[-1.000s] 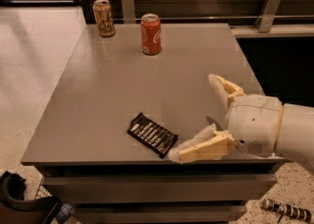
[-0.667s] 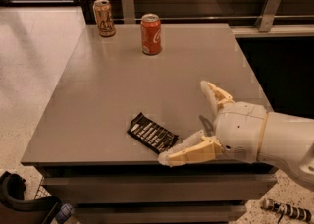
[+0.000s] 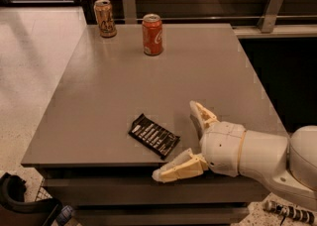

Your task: Move rxbar chocolate near coke can

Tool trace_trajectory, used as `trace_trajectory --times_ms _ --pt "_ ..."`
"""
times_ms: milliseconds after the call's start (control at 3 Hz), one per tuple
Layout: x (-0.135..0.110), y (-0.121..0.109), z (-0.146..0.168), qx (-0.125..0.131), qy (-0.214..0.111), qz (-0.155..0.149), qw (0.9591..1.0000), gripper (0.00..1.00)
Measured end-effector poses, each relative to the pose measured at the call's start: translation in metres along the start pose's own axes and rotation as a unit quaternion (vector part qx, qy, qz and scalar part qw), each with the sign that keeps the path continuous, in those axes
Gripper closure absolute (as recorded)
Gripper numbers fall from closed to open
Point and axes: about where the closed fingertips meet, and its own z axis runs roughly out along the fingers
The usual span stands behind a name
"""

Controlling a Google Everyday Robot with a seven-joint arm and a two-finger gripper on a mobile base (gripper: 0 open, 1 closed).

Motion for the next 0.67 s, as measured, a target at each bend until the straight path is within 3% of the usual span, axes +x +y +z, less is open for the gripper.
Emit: trace_trajectory --times_ms 333,667 --pt "0.0172 0.0062 0.0092 -0.011 0.005 0.004 0.9999 0.09" --pt "0.0167 0.0092 0.0128 -0.015 0.001 0.004 0.9999 0.33"
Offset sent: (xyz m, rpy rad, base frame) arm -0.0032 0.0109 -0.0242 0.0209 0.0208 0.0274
